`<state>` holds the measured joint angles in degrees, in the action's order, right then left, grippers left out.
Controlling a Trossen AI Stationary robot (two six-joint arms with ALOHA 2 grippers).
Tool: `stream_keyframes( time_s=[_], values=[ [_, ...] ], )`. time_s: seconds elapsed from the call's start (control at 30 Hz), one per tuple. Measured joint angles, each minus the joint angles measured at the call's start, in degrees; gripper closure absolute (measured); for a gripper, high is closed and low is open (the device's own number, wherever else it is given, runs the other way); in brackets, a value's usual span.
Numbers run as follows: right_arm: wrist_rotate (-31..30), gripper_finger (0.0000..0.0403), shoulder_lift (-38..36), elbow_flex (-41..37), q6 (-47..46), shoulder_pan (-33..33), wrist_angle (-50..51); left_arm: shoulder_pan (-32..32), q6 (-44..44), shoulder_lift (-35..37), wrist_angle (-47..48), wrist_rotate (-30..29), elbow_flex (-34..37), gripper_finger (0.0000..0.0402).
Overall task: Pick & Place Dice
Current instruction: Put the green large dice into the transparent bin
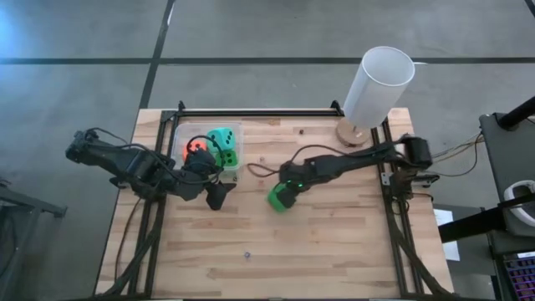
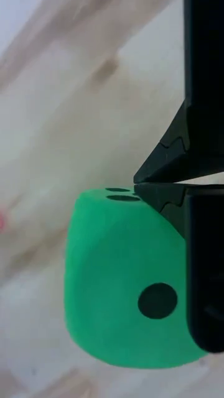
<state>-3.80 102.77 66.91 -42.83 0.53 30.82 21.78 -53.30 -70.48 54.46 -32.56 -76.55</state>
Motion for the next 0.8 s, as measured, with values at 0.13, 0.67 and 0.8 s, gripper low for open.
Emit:
stream_keyframes(
  time_s=[0.13,0.67,0.8],
  values=[
    [1.3,0.0394,5.9,7.5,3.6,1.3,0.2,0.0,0.4,0.0,-0.1,0.0,0.0,0.0046],
    [-3.3,0.0394,7.7,17.5,9.6,2.6,7.0,0.0,1.0,0.0,-0.2,0.1,0.0,0.0048],
    [-6.0,0.0394,2.3,15.3,9.6,2.6,8.4,0.0,1.1,0.0,-0.2,0.1,0.0,0.0050]
  ],
)
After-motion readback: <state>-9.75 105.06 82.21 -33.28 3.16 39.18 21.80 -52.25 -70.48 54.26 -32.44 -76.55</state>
